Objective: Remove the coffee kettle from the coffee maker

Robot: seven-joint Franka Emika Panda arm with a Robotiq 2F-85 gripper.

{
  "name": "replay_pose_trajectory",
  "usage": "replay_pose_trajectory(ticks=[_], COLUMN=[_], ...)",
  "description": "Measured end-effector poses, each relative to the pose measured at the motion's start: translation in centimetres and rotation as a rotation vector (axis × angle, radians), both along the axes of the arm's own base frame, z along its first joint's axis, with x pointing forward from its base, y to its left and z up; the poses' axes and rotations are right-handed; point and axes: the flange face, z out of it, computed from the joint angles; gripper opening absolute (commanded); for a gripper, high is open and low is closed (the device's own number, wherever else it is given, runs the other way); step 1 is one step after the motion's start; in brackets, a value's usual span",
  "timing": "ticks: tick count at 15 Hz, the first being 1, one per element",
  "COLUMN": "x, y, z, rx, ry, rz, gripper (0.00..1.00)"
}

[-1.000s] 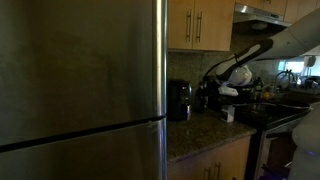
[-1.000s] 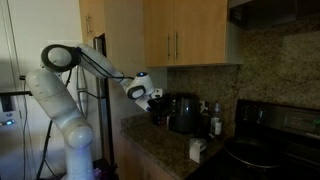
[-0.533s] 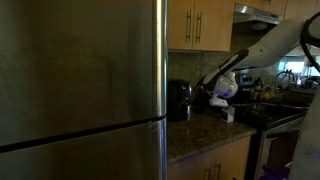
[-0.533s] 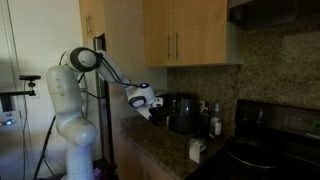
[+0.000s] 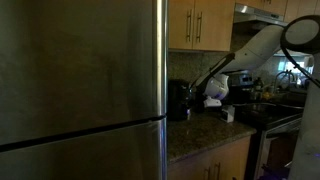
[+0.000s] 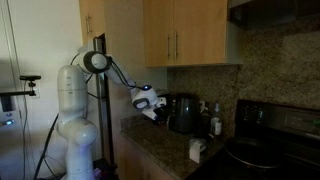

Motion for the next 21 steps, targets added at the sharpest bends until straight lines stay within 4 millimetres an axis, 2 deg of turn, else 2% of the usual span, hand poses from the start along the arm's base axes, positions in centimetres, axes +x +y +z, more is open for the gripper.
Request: replay_pose_trajectory(ticks=[4,10,13,16,17,18,21], x=[1.1,1.0,2.2,5.1,5.9,6.6,7.6], y=[0.0,0.0,-0.1,0.7,1.2,1.6,2.2], z=[0.7,0.5,-2.3,-4.9,-5.1,-5.1,-4.7], rx=[-0.001,0.017,-0.002,-0.035,-0.045,-0.055,-0.087], ry=[-0.023,-0.002,0.046,0.028,0.0,-0.038,-0.127], rz=[0.005,-0.002,-0.018,-0.034,-0.043,-0.053,-0.078], gripper=[1.0,1.0,1.0,1.0,0.75,0.74,0.49])
